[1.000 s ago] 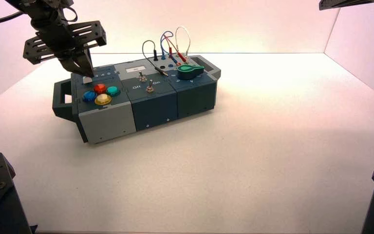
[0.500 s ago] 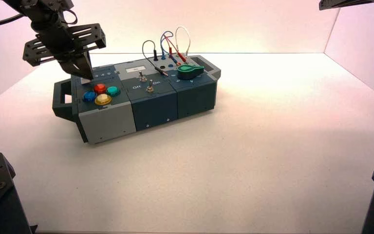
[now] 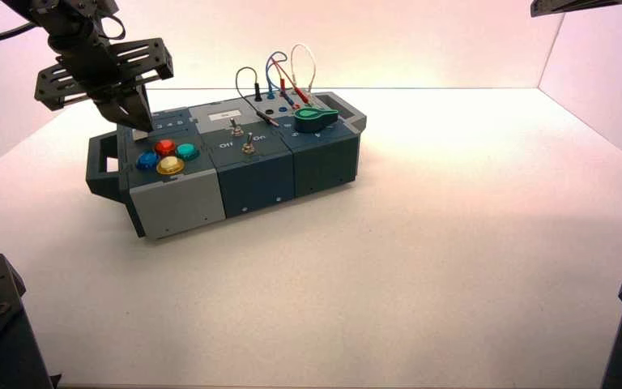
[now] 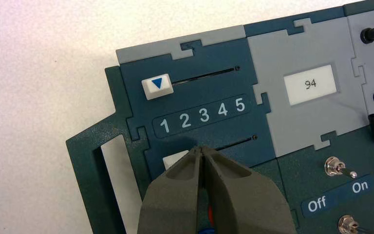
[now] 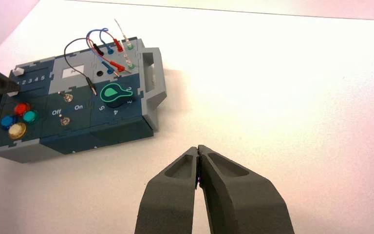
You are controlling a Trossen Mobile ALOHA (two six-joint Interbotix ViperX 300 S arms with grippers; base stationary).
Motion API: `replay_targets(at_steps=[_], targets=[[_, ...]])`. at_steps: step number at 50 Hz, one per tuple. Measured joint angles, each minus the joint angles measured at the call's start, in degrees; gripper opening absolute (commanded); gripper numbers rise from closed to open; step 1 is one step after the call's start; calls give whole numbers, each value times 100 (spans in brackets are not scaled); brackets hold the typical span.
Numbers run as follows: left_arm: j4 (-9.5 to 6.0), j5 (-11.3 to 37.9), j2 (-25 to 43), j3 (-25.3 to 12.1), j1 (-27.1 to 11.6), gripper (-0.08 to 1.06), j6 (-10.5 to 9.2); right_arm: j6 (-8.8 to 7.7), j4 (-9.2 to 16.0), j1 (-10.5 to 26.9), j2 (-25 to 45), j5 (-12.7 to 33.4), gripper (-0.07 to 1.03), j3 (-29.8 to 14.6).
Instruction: Move the bottom slider to position 1.
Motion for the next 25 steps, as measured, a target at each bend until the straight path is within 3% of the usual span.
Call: replay_targets(at_steps=[25], targets=[[0,-9,0,-123,70,-3,18,9,26,0,9,26,-2,0]])
